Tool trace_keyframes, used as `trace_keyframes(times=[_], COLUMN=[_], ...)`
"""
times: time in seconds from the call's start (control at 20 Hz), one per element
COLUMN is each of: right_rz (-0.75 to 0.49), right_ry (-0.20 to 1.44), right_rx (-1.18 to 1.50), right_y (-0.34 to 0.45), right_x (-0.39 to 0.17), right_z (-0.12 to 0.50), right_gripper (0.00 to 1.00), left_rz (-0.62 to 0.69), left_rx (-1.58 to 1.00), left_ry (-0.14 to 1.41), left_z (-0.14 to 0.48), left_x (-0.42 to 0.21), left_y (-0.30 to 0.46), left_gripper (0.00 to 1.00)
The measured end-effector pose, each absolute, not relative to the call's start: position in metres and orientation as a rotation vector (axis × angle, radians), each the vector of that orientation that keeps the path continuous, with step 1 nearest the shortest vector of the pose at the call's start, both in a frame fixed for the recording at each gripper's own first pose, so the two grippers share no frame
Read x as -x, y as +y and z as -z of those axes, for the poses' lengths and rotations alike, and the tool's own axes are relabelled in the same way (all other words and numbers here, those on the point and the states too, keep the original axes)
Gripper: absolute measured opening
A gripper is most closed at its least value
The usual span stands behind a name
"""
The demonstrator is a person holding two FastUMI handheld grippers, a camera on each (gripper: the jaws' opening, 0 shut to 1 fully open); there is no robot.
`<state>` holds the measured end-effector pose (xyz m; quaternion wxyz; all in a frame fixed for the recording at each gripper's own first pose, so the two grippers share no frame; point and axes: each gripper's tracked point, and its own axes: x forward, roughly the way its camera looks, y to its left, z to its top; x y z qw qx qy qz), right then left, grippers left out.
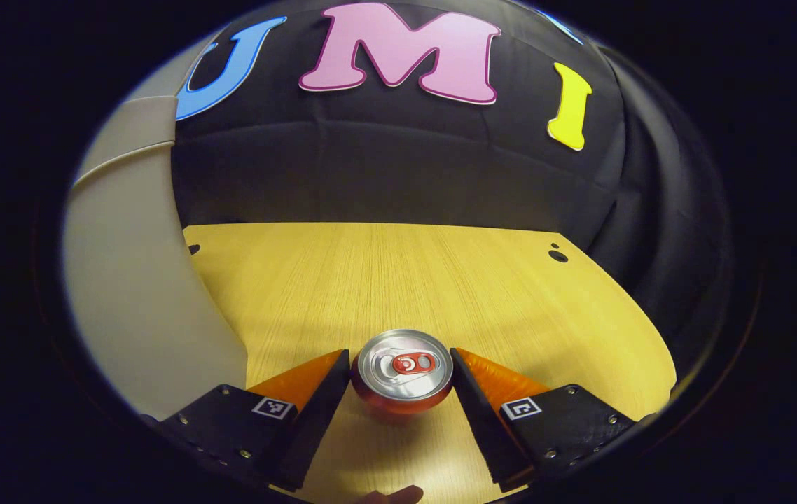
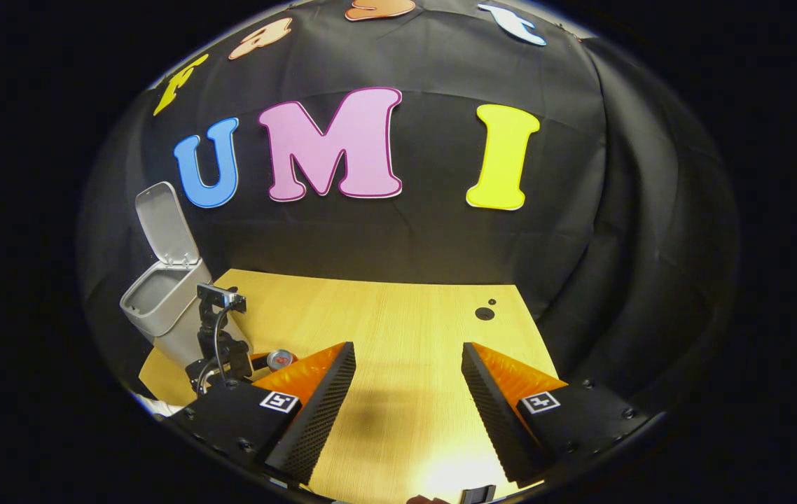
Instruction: Press the lid of the desktop garbage bin to open it, pick up the crumpled paper on the desktop and throw it into the bin, then pick up the pop can on the desktop and drop it into the bin, and finally close the garbage bin lid.
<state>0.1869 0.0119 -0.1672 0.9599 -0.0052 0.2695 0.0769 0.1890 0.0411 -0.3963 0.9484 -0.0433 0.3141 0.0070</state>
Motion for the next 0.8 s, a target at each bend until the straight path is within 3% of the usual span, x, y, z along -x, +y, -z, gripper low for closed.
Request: trace_keyframes(times=[0.45, 0.65, 0.8], right_rz=[-0.146, -0.148, -0.151], right_ry=[0.559, 0.562, 0.557], right_rx=[0.011, 0.009, 0.012], right_y=[0.007, 0.007, 0.008], right_x=[-0.189, -0.188, -0.187], right_z=[0.173, 0.175, 0.174], right_gripper=[0.98, 0.98, 0.99], left_rz=[-0.042, -0.037, -0.035], left_rx=[0.061, 0.053, 0.061], left_ry=[0.666, 0.665, 0.658], left_z=[0.412, 0.413, 0.408], left_x=[-0.192, -0.193, -0.19], left_y=[0.045, 0.048, 0.046], left_gripper=[0.93, 0.84, 0.83])
